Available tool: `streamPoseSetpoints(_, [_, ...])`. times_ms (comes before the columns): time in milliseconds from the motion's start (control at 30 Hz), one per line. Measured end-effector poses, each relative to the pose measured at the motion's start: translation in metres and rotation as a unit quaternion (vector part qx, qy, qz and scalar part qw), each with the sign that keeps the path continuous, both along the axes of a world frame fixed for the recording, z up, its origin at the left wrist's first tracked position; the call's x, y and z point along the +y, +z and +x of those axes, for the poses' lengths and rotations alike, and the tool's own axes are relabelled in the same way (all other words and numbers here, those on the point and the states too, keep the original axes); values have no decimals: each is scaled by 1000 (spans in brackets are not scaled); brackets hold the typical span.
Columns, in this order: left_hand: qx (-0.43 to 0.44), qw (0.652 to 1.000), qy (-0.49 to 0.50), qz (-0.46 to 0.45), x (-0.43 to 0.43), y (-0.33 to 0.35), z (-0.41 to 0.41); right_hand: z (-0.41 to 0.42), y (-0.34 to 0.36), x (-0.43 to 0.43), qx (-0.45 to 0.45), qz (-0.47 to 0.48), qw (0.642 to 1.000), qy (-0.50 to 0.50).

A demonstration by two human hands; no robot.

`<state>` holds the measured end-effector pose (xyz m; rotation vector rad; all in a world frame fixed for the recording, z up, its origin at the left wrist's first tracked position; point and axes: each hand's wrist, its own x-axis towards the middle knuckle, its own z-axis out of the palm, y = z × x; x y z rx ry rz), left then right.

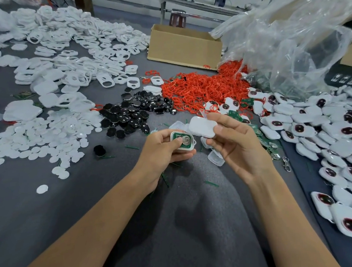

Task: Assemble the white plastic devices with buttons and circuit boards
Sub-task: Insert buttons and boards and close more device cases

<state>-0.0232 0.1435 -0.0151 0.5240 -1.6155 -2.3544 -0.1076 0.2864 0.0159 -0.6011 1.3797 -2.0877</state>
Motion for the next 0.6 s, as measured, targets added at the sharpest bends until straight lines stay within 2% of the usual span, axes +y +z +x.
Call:
streamPoseSetpoints(300, [-3,1000,-3,10,-1,-1,0,-4,-1,0,6,20,993,-116])
streamPoseSetpoints(500, [-3,1000,-3,12,-1,1,0,-10,-7,4,101,76,989,-80])
streamPoseSetpoints(600, [-3,1000,-7,7,-1,0,0,-8,-8,2,105,66,990,-60])
